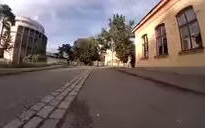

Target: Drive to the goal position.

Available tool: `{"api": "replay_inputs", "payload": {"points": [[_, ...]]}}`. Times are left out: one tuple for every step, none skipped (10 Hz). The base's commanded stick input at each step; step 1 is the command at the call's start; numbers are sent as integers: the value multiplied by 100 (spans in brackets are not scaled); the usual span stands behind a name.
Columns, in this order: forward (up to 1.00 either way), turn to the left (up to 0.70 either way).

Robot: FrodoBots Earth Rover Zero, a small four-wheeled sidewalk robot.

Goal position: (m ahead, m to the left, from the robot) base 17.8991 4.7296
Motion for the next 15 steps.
{"api": "replay_inputs", "payload": {"points": [[45, 0], [45, 0], [45, 0], [45, 0], [45, 0], [45, 0], [45, 0], [45, 0], [45, 0], [45, 0], [45, 0], [45, 0], [45, 0], [45, 0], [45, 0]]}}
